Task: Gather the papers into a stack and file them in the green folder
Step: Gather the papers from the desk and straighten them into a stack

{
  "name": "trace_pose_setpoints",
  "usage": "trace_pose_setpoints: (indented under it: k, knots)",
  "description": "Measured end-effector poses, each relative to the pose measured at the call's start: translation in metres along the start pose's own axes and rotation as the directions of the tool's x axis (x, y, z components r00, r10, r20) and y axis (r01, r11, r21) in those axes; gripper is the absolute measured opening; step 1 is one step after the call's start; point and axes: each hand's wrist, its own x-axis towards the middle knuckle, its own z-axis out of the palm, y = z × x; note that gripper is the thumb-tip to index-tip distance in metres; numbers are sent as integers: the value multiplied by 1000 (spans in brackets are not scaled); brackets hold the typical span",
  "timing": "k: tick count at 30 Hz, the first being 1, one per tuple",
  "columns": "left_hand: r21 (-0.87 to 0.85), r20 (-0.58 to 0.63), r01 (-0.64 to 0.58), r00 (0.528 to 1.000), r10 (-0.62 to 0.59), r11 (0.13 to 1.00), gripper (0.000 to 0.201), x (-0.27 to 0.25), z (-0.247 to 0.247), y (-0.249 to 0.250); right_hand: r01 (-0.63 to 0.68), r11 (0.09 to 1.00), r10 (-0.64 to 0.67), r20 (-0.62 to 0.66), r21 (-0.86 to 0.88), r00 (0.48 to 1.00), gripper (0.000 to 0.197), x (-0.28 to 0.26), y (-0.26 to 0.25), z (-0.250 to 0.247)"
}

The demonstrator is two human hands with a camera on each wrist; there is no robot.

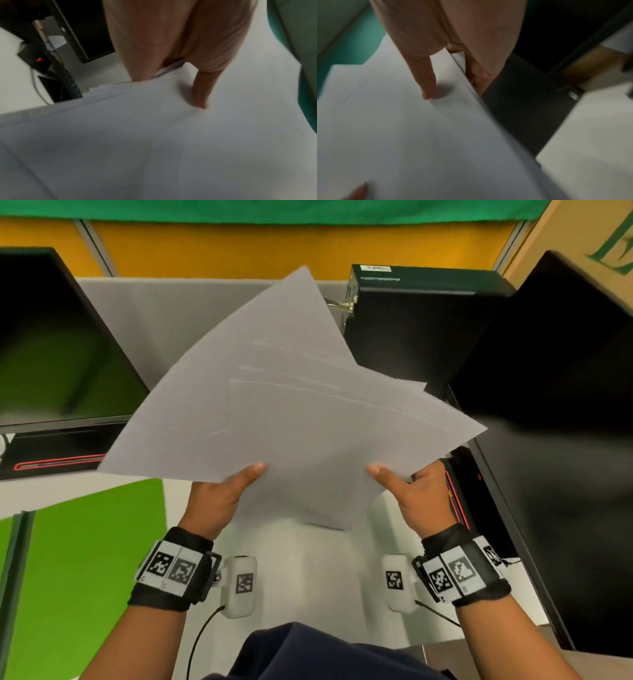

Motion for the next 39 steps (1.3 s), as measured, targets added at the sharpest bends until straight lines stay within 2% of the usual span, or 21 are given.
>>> trace_pose_setpoints:
  k: [2, 4, 5, 6, 7, 9, 10, 11, 14, 16, 18, 21, 25, 28, 31, 39]
  knots:
    - [-9, -76, -42, 996, 41, 999, 30, -2, 8, 14, 73, 996, -73, 7, -50, 997, 50, -2, -8, 7]
    - [23, -145, -78, 986, 81, 997, 26, -6, 20, 22, 139, 990, -139, -35, -7, 990, 32, -5, -11, 19]
    - [0, -171, -56, 984, 55, 998, 22, -9, 25, 27, 156, 987, -154, -55, 28, 987, 26, -6, -11, 25]
    - [1, -162, 19, 987, -19, 1000, 15, -11, 28, 30, 160, 986, -157, -60, 50, 986, 27, -7, -9, 30]
    - [50, -135, 126, 984, -118, 991, 22, -13, 30, 31, 157, 985, -153, -59, 65, 986, 25, -8, -8, 34]
    - [229, -33, 281, 959, -281, 932, 69, -17, 31, 18, 130, 991, -127, -66, 40, 990, 9, -9, 0, 40]
    - [273, -46, 323, 945, -323, 906, 80, -17, 30, 10, 103, 994, -101, -84, 31, 991, 10, -9, 6, 42]
    - [291, -36, 330, 942, -334, 898, 81, -17, 31, 4, 76, 997, -73, -89, 30, 993, 15, -9, 13, 43]
    - [145, -60, 195, 980, -188, 970, 54, -18, 26, -11, -16, 998, 18, -28, 67, 999, 27, -13, 24, 40]
    - [105, -48, 119, 992, -114, 987, 42, -21, 18, -14, -32, 998, 32, 8, 56, 999, 31, -15, 26, 33]
    - [73, -29, 48, 999, -46, 996, 42, -22, 8, -18, -35, 998, 35, 12, 45, 999, 36, -14, 26, 27]
    - [62, -43, 10, 999, -7, 998, 42, -18, -2, -20, -34, 999, 34, 11, 33, 999, 43, -8, 26, 23]
    - [48, -22, -101, 995, 102, 994, 32, -13, -5, -14, -66, 998, 66, 0, 25, 998, 47, -8, 37, 24]
    - [-27, -13, -163, 987, 163, 986, 45, -10, -7, -13, -155, 987, 155, 16, 36, 988, 47, -10, 50, 27]
    - [-91, 10, -170, 985, 172, 981, 66, -7, -7, -15, -210, 977, 208, 54, 35, 977, 54, -14, 63, 30]
    - [-140, 86, -92, 991, 105, 986, 72, -9, 1, -40, -177, 981, 174, 46, 76, 984, 61, -8, 61, 27]
